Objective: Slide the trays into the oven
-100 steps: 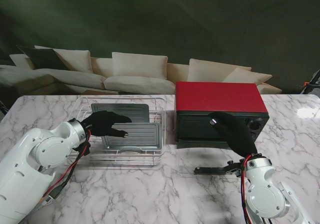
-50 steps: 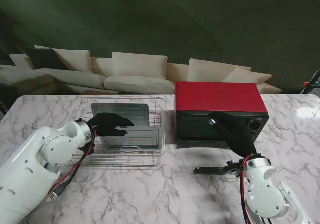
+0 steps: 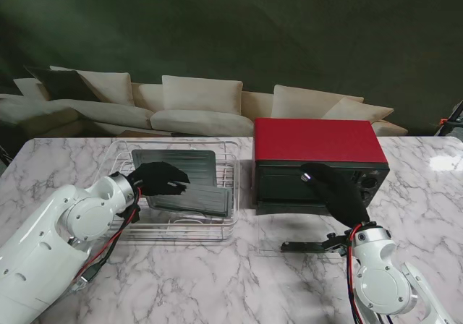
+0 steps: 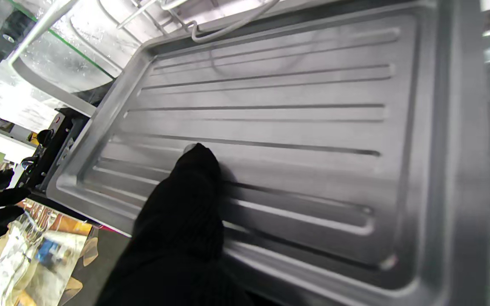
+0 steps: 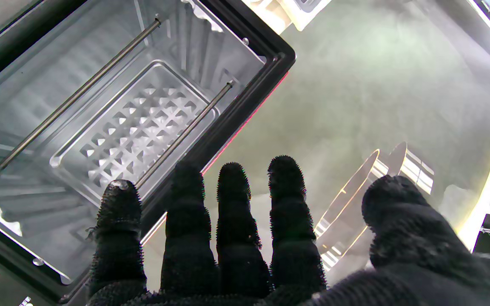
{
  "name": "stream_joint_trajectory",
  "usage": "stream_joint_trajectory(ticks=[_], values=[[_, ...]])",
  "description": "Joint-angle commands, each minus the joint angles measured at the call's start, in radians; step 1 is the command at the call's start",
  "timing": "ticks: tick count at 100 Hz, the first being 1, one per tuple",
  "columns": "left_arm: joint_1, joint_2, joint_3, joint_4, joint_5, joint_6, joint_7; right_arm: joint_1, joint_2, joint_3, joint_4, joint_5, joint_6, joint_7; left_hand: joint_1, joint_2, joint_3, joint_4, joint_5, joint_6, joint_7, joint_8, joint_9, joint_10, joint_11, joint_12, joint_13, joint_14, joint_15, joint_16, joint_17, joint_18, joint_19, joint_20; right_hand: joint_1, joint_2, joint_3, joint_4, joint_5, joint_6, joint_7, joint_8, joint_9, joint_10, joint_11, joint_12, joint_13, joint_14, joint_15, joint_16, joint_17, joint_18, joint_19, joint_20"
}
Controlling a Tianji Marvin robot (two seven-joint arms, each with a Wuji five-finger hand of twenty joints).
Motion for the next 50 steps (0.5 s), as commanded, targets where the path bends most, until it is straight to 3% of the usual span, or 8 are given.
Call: stream_joint_trajectory(ticks=[1,50], values=[[0.007,0.002,-0.011,-0.032,-0.005,-0.013,-0.027,-0.001,-0.001,-0.002,0.005,0.002,0.005,0.001,0.08,0.007,0.059,-0.006,0.079,-0.048,0.106,0.018,0.04,-0.014,0.0,-0.008,0.031,0.015,0.007,-0.011,0.033,-0.033,0.037,-0.021,-0.029,-0.022,0.006,-0.018,0.005,-0.013,0.016,-0.006,0.011,-0.001,0.013,0.008,0.007,-0.005,0.012,0.009,-0.009,-0.015,-0.001,0.011],[0.115,0.007,-0.177,-0.217,-0.046,-0.11,-0.05,-0.013,-0.002,0.005,-0.006,-0.005,-0.006,-0.01,0.078,-0.002,0.064,-0.008,0.093,-0.041,0.115,0.012,0.059,-0.002,-0.007,-0.005,0.055,0.022,0.014,-0.021,0.058,-0.03,0.053,-0.028,-0.03,-0.025,0.003,-0.019,0.001,-0.013,0.015,-0.006,0.009,0.0,0.011,0.012,0.006,-0.005,0.011,0.01,-0.01,-0.015,-0.001,0.01]])
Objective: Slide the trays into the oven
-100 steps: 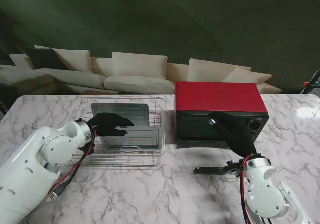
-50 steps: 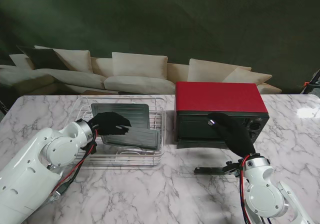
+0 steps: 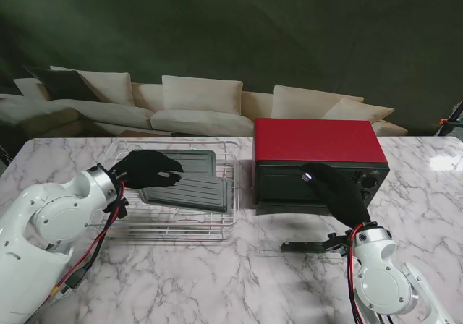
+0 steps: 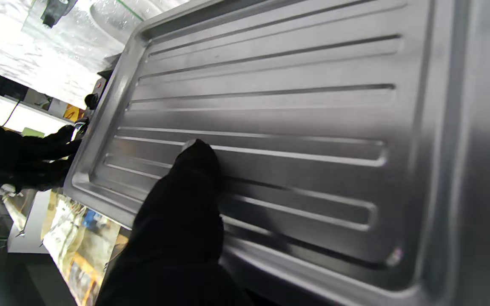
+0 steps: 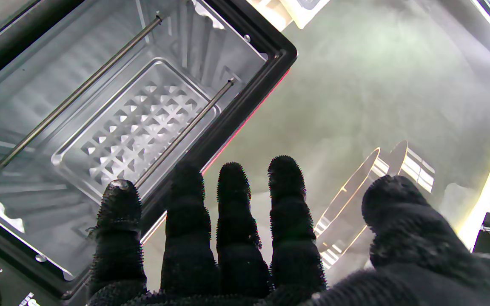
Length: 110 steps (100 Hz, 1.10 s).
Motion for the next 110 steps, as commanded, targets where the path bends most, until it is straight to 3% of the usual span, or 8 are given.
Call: stream_joint_trajectory(ticks=[1,36,58,60,66,80,88,110], values=[[0.012,0.007,-0.015,-0.038,-0.012,-0.014,-0.012,-0.011,-0.002,0.002,-0.007,-0.005,-0.005,-0.006,0.078,0.019,0.064,-0.007,0.068,-0.048,0.077,0.023,0.032,-0.003,-0.009,-0.001,0.029,0.025,0.014,-0.009,0.024,-0.03,0.052,-0.017,-0.031,-0.025,0.003,-0.019,0.001,-0.014,0.015,-0.006,0.008,0.001,0.01,0.01,0.006,-0.006,0.011,0.009,-0.01,-0.015,-0.001,0.01],[0.089,0.001,-0.11,-0.188,-0.074,-0.03,-0.002,-0.072,0.004,0.003,-0.057,-0.028,-0.023,0.006,0.075,0.016,0.067,0.002,0.063,-0.037,0.068,0.027,0.036,0.01,-0.011,-0.003,0.04,0.025,0.022,-0.008,0.033,-0.024,0.062,-0.018,-0.105,-0.066,0.017,-0.021,-0.17,0.005,-0.044,-0.036,-0.09,-0.04,-0.035,-0.03,-0.03,-0.03,-0.02,-0.01,-0.015,-0.031,-0.019,-0.001],[0.072,-0.003,-0.091,-0.216,-0.152,0.005,-0.006,-0.128,0.018,-0.008,-0.107,-0.049,-0.005,0.06,0.072,0.019,0.065,0.002,0.063,-0.041,0.064,0.033,0.034,0.007,-0.011,-0.002,0.039,0.024,0.022,-0.008,0.031,-0.024,0.062,-0.02,-0.19,-0.069,0.015,-0.041,-0.379,0.094,-0.13,-0.155,-0.272,-0.013,-0.165,-0.105,-0.122,-0.035,-0.089,-0.071,-0.025,-0.056,-0.06,-0.023],[0.068,-0.003,-0.087,-0.216,-0.156,0.007,-0.006,-0.132,0.019,-0.009,-0.111,-0.049,-0.004,0.063,0.072,0.018,0.065,0.002,0.063,-0.042,0.064,0.034,0.034,0.008,-0.011,-0.002,0.039,0.024,0.022,-0.008,0.031,-0.024,0.062,-0.021,-0.211,-0.073,0.035,-0.049,-0.393,0.101,-0.104,-0.218,-0.279,-0.015,-0.172,-0.112,-0.117,-0.038,-0.084,-0.075,-0.019,-0.062,-0.061,-0.028],[0.055,-0.004,-0.071,-0.216,-0.165,0.014,-0.005,-0.147,0.022,-0.011,-0.124,-0.047,0.0,0.078,0.073,0.02,0.066,0.002,0.063,-0.042,0.063,0.036,0.033,0.008,-0.011,-0.002,0.037,0.024,0.021,-0.009,0.031,-0.024,0.062,-0.021,-0.263,-0.061,0.023,-0.059,-0.433,0.111,-0.103,-0.255,-0.305,-0.023,-0.196,-0.123,-0.113,-0.052,-0.082,-0.076,-0.012,-0.08,-0.075,-0.043],[0.021,-0.009,-0.019,-0.208,-0.178,0.036,0.011,-0.165,0.026,-0.017,-0.141,-0.045,0.004,0.097,0.073,0.021,0.065,0.003,0.062,-0.044,0.062,0.04,0.034,0.006,-0.01,0.0,0.036,0.023,0.022,-0.008,0.029,-0.023,0.062,-0.022,-0.337,-0.101,0.075,-0.079,-0.447,0.12,-0.231,-0.378,-0.362,-0.018,-0.209,-0.13,-0.041,-0.02,-0.002,-0.021,0.075,-0.078,0.066,-0.011],[-0.002,-0.013,0.02,-0.199,-0.185,0.051,0.019,-0.163,0.029,-0.023,-0.142,-0.03,0.005,0.114,0.073,0.022,0.065,0.003,0.063,-0.045,0.062,0.042,0.034,0.005,-0.009,0.001,0.037,0.023,0.024,-0.007,0.028,-0.024,0.064,-0.021,-0.349,-0.119,0.099,-0.084,-0.418,0.129,-0.363,-0.299,-0.376,0.002,-0.163,-0.11,0.001,-0.008,0.07,0.033,0.128,-0.091,0.157,0.015],[-0.073,-0.022,0.144,-0.165,-0.222,0.103,0.038,-0.131,0.029,-0.052,-0.12,0.011,-0.008,0.127,0.074,0.024,0.065,0.004,0.062,-0.044,0.059,0.046,0.033,0.007,-0.009,0.002,0.036,0.024,0.027,-0.004,0.026,-0.023,0.067,-0.019,-0.316,-0.157,0.108,-0.086,-0.444,0.139,-0.161,-0.096,-0.409,-0.012,-0.035,-0.06,-0.02,-0.017,0.134,0.052,0.143,-0.11,0.187,0.015]])
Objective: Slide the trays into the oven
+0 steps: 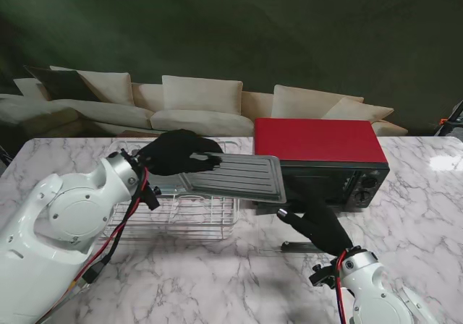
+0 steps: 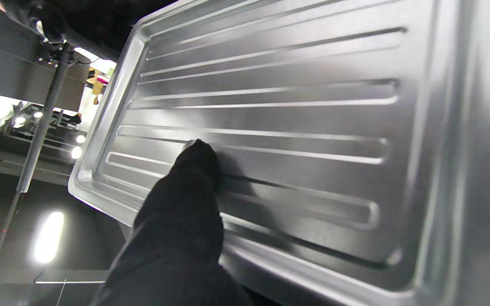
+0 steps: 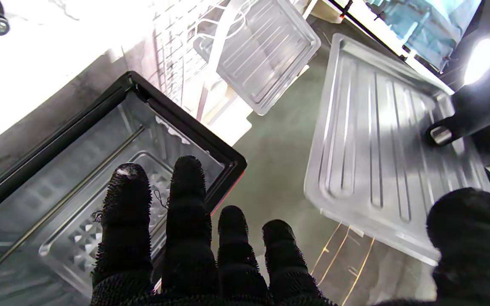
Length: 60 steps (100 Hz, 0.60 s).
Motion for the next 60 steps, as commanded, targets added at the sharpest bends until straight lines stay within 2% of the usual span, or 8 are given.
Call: stream_joint_trajectory(ticks=[1,14,25,48,55,60], values=[[-0.017,-0.017,0.025,0.01,-0.009,0.006,-0.01,0.014,-0.004,-0.011,0.016,-0.003,-0.008,-0.011,0.073,0.023,0.064,0.004,0.062,-0.044,0.056,0.033,0.033,0.005,-0.009,0.001,0.024,0.024,0.022,-0.003,0.013,-0.024,0.045,-0.008,-0.002,-0.043,0.007,-0.024,-0.032,0.011,0.063,0.044,-0.033,-0.025,0.034,0.012,-0.01,-0.01,0.015,-0.002,-0.012,-0.043,0.003,-0.009],[-0.047,-0.021,0.082,0.032,-0.024,0.024,-0.002,0.027,-0.008,-0.019,0.027,0.004,-0.012,-0.025,0.073,0.023,0.063,0.004,0.062,-0.044,0.055,0.034,0.033,0.007,-0.008,0.001,0.024,0.024,0.023,-0.003,0.013,-0.023,0.046,-0.008,0.016,-0.055,0.01,-0.022,-0.024,0.0,0.141,0.072,-0.036,-0.03,0.068,0.025,-0.072,-0.024,-0.032,-0.035,-0.082,-0.054,-0.06,-0.043],[-0.069,-0.024,0.12,0.05,-0.039,0.042,0.001,0.032,-0.009,-0.021,0.034,0.012,-0.02,-0.029,0.074,0.022,0.063,0.004,0.062,-0.045,0.054,0.035,0.033,0.009,-0.008,0.001,0.024,0.026,0.023,-0.002,0.013,-0.022,0.046,-0.007,0.052,-0.063,0.018,-0.017,-0.011,0.002,0.158,0.078,-0.032,-0.027,0.084,0.032,-0.058,-0.028,-0.027,-0.037,-0.08,-0.062,-0.059,-0.043],[-0.111,-0.032,0.186,0.08,-0.081,0.08,0.005,0.04,-0.006,-0.022,0.046,0.02,-0.047,-0.018,0.075,0.022,0.064,0.005,0.063,-0.041,0.051,0.036,0.033,0.01,-0.008,0.0,0.022,0.027,0.023,-0.001,0.011,-0.019,0.048,-0.006,0.237,-0.039,-0.048,0.011,0.023,-0.008,0.249,0.122,0.001,-0.027,0.172,0.067,-0.036,-0.044,0.021,-0.022,-0.059,-0.087,-0.028,-0.033],[-0.121,-0.033,0.2,0.087,-0.086,0.085,0.003,0.041,-0.006,-0.022,0.047,0.024,-0.053,-0.016,0.075,0.022,0.064,0.006,0.063,-0.041,0.05,0.036,0.033,0.011,-0.008,0.0,0.023,0.027,0.023,-0.001,0.01,-0.02,0.048,-0.007,0.299,-0.017,-0.041,0.018,0.032,-0.01,0.273,0.137,0.02,-0.022,0.202,0.08,-0.013,-0.044,0.041,-0.015,-0.041,-0.087,-0.015,-0.029],[-0.127,-0.034,0.208,0.092,-0.088,0.09,0.004,0.043,-0.005,-0.022,0.049,0.031,-0.057,-0.012,0.075,0.022,0.064,0.006,0.063,-0.04,0.049,0.036,0.032,0.011,-0.009,-0.001,0.022,0.029,0.023,-0.001,0.01,-0.019,0.048,-0.007,0.336,0.001,-0.002,0.017,0.031,-0.012,0.295,0.152,0.038,-0.021,0.228,0.091,0.009,-0.043,0.065,-0.006,-0.02,-0.092,0.0,-0.026]])
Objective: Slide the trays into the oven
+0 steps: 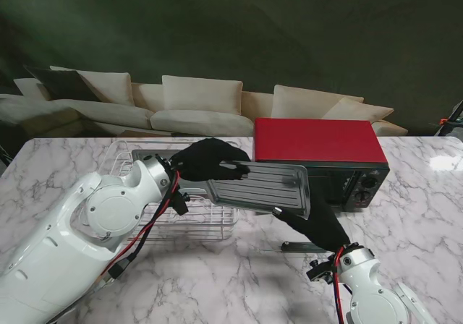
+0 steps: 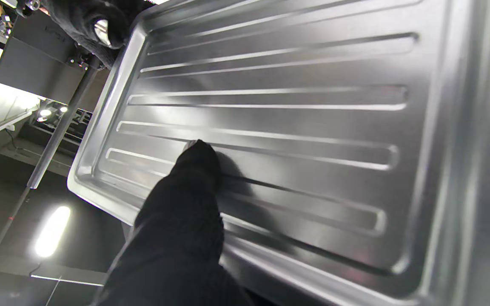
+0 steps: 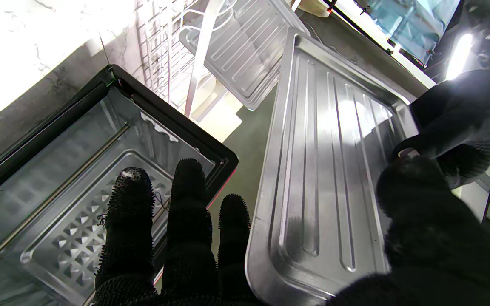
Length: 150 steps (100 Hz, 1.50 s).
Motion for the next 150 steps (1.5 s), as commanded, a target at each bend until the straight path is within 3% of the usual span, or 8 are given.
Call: stream_joint_trajectory(ticks=[1,36,51,81,103,118,138,150], values=[[-0.009,-0.01,0.012,0.005,-0.004,0.009,-0.015,0.003,-0.001,-0.005,0.003,0.008,-0.007,0.005,0.075,0.023,0.058,0.006,0.062,-0.047,0.048,0.023,0.032,0.001,-0.009,-0.001,0.022,0.029,0.022,-0.001,0.01,-0.019,0.048,-0.007,0.042,0.036,0.038,0.012,0.01,-0.011,0.032,0.032,0.025,-0.01,0.048,0.021,0.035,-0.036,0.044,0.023,0.025,-0.056,0.033,0.008],[-0.039,-0.014,0.061,0.019,-0.024,0.045,-0.02,0.042,-0.006,-0.043,0.037,0.053,-0.037,-0.009,0.075,0.023,0.058,0.007,0.062,-0.045,0.045,0.023,0.032,0.006,-0.008,-0.004,0.026,0.029,0.025,-0.001,0.013,-0.019,0.051,-0.006,0.288,0.141,0.138,-0.028,0.065,-0.014,0.23,0.118,0.192,0.001,0.246,0.109,0.224,-0.033,0.279,0.12,0.256,-0.094,0.201,0.047],[-0.052,-0.015,0.082,0.028,-0.032,0.055,-0.023,0.049,-0.011,-0.052,0.043,0.064,-0.045,-0.024,0.073,0.022,0.058,0.007,0.061,-0.044,0.044,0.022,0.033,0.006,-0.007,-0.005,0.026,0.029,0.025,-0.001,0.013,-0.019,0.052,-0.006,0.443,0.122,0.091,-0.086,0.086,-0.02,0.397,-0.023,0.305,0.008,0.317,0.167,0.365,-0.026,0.401,0.171,0.418,-0.079,0.296,0.071],[-0.064,-0.018,0.101,0.025,-0.047,0.069,-0.023,0.036,-0.024,-0.052,0.024,0.148,-0.009,-0.048,0.074,0.023,0.059,0.009,0.057,-0.041,0.038,0.017,0.028,0.011,-0.01,-0.011,0.025,0.031,0.026,-0.001,0.012,-0.017,0.054,-0.006,0.465,-0.033,0.363,-0.144,0.29,-0.026,0.548,-0.067,0.638,0.033,0.473,0.251,0.691,-0.015,0.659,0.254,0.75,0.001,0.508,0.148],[-0.085,-0.024,0.13,0.041,-0.063,0.078,-0.014,0.012,-0.027,-0.039,-0.012,0.238,0.05,-0.022,0.074,0.033,0.058,0.012,0.038,-0.031,0.014,-0.001,0.014,0.019,-0.013,-0.017,0.008,0.034,0.021,-0.002,-0.007,-0.017,0.05,-0.007,0.461,-0.089,0.447,-0.157,0.453,-0.083,0.58,-0.009,0.741,0.066,0.504,0.33,0.704,-0.046,0.894,0.32,0.874,0.018,0.621,0.167],[-0.106,-0.032,0.161,0.062,-0.086,0.083,0.0,-0.011,-0.026,-0.016,-0.047,0.328,0.117,0.022,0.069,0.069,0.001,0.02,-0.02,-0.019,-0.042,-0.017,-0.04,0.007,-0.002,-0.032,-0.055,0.04,0.004,0.001,-0.072,-0.013,0.025,-0.002,0.46,-0.103,0.488,-0.165,0.491,-0.076,0.573,0.063,0.752,0.08,0.494,0.359,0.702,-0.041,0.892,0.301,0.87,0.056,0.615,0.163],[-0.124,-0.045,0.19,0.083,-0.107,0.075,0.035,-0.033,-0.026,0.016,-0.068,0.443,0.156,0.063,-0.178,0.128,-0.09,0.014,-0.191,0.009,-0.303,-0.02,-0.397,0.067,-0.105,-0.289,-0.335,0.058,-0.175,-0.101,-0.303,-0.005,-0.2,-0.038,0.461,-0.108,0.502,-0.167,0.512,-0.082,0.572,0.099,0.763,0.086,0.512,0.383,0.704,-0.05,0.94,0.316,0.878,0.061,0.65,0.178],[-0.126,-0.052,0.187,0.084,-0.072,0.047,0.076,-0.046,-0.028,0.032,-0.073,0.476,0.156,0.07,-0.279,0.132,-0.115,0.004,-0.237,-0.009,-0.372,-0.078,-0.509,0.002,-0.152,-0.338,-0.45,0.03,-0.261,-0.186,-0.425,0.042,-0.351,-0.065,0.458,-0.109,0.506,-0.167,0.521,-0.086,0.568,0.108,0.767,0.086,0.51,0.386,0.703,-0.051,0.947,0.317,0.879,0.059,0.657,0.18]])
